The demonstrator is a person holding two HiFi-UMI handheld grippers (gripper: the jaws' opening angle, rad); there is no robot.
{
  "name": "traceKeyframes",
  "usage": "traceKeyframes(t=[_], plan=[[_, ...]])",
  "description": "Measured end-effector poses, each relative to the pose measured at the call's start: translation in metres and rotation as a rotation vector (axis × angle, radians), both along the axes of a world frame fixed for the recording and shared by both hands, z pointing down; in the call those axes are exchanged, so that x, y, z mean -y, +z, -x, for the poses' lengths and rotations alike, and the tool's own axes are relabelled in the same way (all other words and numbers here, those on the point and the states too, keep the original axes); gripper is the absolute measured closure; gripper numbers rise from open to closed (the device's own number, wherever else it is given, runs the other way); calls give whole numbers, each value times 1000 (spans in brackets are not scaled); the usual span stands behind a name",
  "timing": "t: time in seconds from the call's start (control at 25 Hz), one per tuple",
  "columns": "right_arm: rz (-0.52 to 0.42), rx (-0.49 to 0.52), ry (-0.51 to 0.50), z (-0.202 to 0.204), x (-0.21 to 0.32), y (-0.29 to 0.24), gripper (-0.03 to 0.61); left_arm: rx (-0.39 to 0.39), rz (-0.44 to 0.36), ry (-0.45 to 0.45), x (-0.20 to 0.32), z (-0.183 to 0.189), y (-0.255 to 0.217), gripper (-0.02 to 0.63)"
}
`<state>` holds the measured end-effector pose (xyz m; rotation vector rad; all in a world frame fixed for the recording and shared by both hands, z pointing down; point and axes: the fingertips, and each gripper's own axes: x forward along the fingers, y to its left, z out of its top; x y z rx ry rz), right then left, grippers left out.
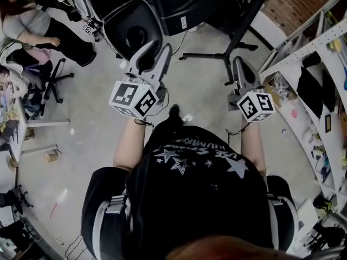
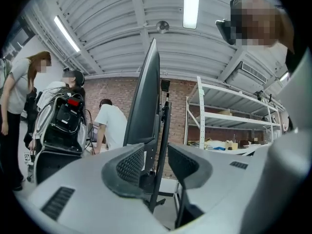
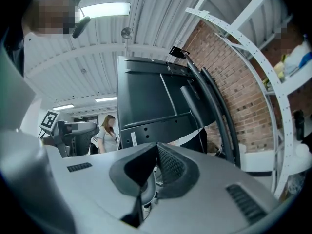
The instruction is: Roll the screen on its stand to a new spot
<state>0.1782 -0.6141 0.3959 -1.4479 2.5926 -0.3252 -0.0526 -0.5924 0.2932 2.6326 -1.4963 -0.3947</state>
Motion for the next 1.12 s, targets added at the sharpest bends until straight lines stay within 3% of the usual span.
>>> traceKeyframes(t=[0.28,0.44,0.76,0.96,1.12], plan=[[-35,-5,23,19,43,-14,572,37,-30,47,54,11,-10,290],[-41,-2,53,19,62,-18,572,38,-47,95,84,7,-18,231],[-49,-29,117,23,82,-26,572,74,-92,172,129,-3,-42,218],[-56,-41,155,19,91,-31,572,46,-98,196,146,-8,-48,219],[-56,-43,181,24,88,-33,572,107,-114,242,144,-13,-51,221]])
